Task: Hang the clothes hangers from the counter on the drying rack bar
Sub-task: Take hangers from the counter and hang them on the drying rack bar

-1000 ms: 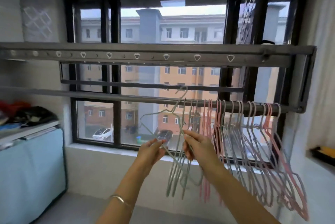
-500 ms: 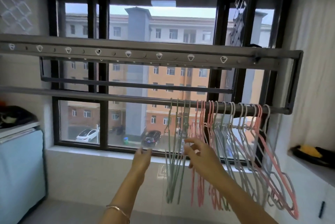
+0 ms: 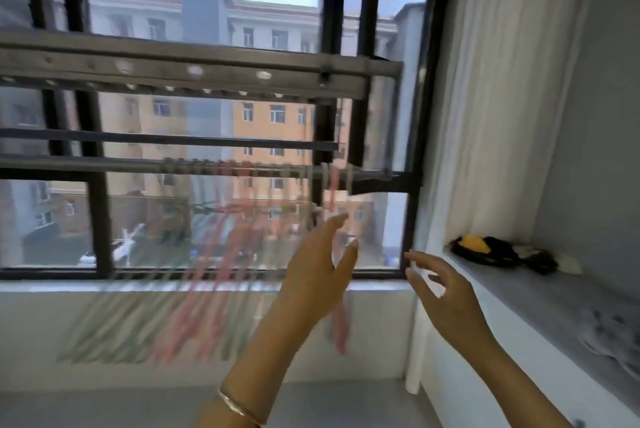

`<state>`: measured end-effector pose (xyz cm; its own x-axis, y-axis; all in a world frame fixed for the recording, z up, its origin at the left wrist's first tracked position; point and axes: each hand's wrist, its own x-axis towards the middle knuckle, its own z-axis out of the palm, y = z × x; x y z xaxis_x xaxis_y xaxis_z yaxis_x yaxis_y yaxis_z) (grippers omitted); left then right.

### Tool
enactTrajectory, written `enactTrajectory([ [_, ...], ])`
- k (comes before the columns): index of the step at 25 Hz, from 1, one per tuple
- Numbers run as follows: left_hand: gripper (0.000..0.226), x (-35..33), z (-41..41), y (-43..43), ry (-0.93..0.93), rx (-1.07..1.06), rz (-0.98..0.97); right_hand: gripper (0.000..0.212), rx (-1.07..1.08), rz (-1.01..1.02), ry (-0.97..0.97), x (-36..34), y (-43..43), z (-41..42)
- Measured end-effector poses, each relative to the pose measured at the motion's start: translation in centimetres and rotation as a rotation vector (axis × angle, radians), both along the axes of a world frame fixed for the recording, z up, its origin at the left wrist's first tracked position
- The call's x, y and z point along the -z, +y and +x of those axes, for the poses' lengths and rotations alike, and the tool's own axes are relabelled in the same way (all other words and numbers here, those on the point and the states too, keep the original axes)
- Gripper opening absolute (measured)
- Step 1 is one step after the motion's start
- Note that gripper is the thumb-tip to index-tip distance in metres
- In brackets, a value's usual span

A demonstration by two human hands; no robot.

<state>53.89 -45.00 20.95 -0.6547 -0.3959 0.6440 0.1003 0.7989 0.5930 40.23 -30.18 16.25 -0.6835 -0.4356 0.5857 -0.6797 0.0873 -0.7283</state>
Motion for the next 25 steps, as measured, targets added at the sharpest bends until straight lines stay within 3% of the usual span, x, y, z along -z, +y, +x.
enactTrajectory([
  [12, 0.059, 11.2, -29.4, 24.4, -0.443, 0.445, -0.116, 0.044, 0.620, 0.220, -0.133, 8.8, 30.6, -19.3],
  [18, 0.063, 17.1, -43.7, 32.0, -0.656, 0.756, -0.191, 0.045, 0.812, 0.294, -0.205, 15.0, 37.7, -27.8],
  [21, 0.063, 20.6, -50.3, 35.1, -0.771, 0.884, -0.287, 0.023, 0.994, 0.251, -0.367, 17.6, 39.1, -31.1],
  [25, 0.064, 25.5, -56.2, 39.1, -0.855, 0.959, -0.468, 0.019, 1.178, 0.265, -0.609, 22.1, 40.8, -34.0],
])
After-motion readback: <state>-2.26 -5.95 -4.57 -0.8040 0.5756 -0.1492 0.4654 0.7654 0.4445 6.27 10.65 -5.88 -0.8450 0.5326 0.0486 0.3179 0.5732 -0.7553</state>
